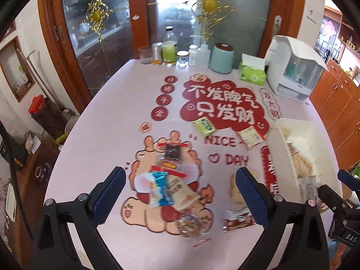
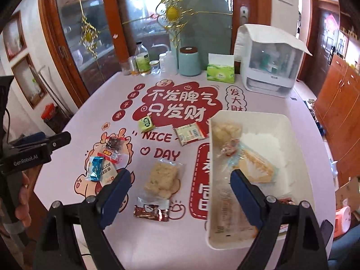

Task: Organize snacks
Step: 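Grasp the crumbly cake bag with the right tool while the left tool grasps the blue-wrapped bar, then carry both snacks over the white bin and open both tools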

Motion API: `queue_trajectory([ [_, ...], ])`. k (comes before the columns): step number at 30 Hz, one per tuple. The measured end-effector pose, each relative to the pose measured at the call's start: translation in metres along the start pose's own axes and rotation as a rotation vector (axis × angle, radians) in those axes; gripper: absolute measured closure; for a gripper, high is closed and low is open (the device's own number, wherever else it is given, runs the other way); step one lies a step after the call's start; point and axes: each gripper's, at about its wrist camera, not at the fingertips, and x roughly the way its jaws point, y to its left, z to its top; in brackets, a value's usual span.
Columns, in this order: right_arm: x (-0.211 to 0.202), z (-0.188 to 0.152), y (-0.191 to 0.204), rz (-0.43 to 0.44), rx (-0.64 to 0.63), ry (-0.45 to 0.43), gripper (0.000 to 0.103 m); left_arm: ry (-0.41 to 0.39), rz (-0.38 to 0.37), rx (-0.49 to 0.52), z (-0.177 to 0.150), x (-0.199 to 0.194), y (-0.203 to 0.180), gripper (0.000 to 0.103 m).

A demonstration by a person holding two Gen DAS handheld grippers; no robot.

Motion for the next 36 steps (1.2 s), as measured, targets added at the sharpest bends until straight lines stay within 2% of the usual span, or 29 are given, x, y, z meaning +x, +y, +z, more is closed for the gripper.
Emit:
queue_trajectory([
  [4, 0.023, 0.003, 0.022, -0.011, 0.016, 0.039, 0.013, 0.050, 0.000, -0.007, -0.003, 0.027, 0.023, 0.005],
  [8, 0.050, 0.002, 0.036, -0.005, 0.043, 0.087, 0.013, 0.138, -0.008, -0.009, -0.016, 0.069, 0.038, 0.005],
  [11, 0.079, -0.001, 0.043, -0.010, 0.072, 0.149, 0.013, 0.231, -0.033, -0.035, -0.033, 0.109, 0.049, 0.005],
  [14, 0.105, -0.006, 0.047, -0.015, 0.101, 0.196, 0.013, 0.285, -0.044, -0.087, -0.045, 0.140, 0.056, 0.006],
  [21, 0.166, -0.017, 0.042, -0.055, 0.171, 0.299, 0.013, 0.344, -0.042, -0.179, -0.056, 0.180, 0.067, 0.030],
  [26, 0.193, -0.021, 0.040, -0.097, 0.182, 0.326, 0.013, 0.372, -0.059, -0.206, -0.061, 0.192, 0.070, 0.035],
  [28, 0.204, -0.022, 0.041, -0.103, 0.180, 0.342, 0.013, 0.363, -0.079, -0.214, -0.060, 0.192, 0.073, 0.050],
  [30, 0.210, -0.024, 0.043, -0.099, 0.173, 0.355, 0.023, 0.361, -0.099, -0.216, -0.058, 0.193, 0.073, 0.056],
  [31, 0.214, -0.025, 0.046, -0.096, 0.162, 0.370, 0.026, 0.360, -0.111, -0.220, -0.058, 0.194, 0.073, 0.063],
  [33, 0.221, -0.029, 0.049, -0.098, 0.146, 0.397, 0.041, 0.354, -0.134, -0.222, -0.058, 0.193, 0.073, 0.068],
  [36, 0.223, -0.032, 0.053, -0.115, 0.118, 0.396, 0.044, 0.341, -0.135, -0.207, -0.058, 0.190, 0.071, 0.070],
])
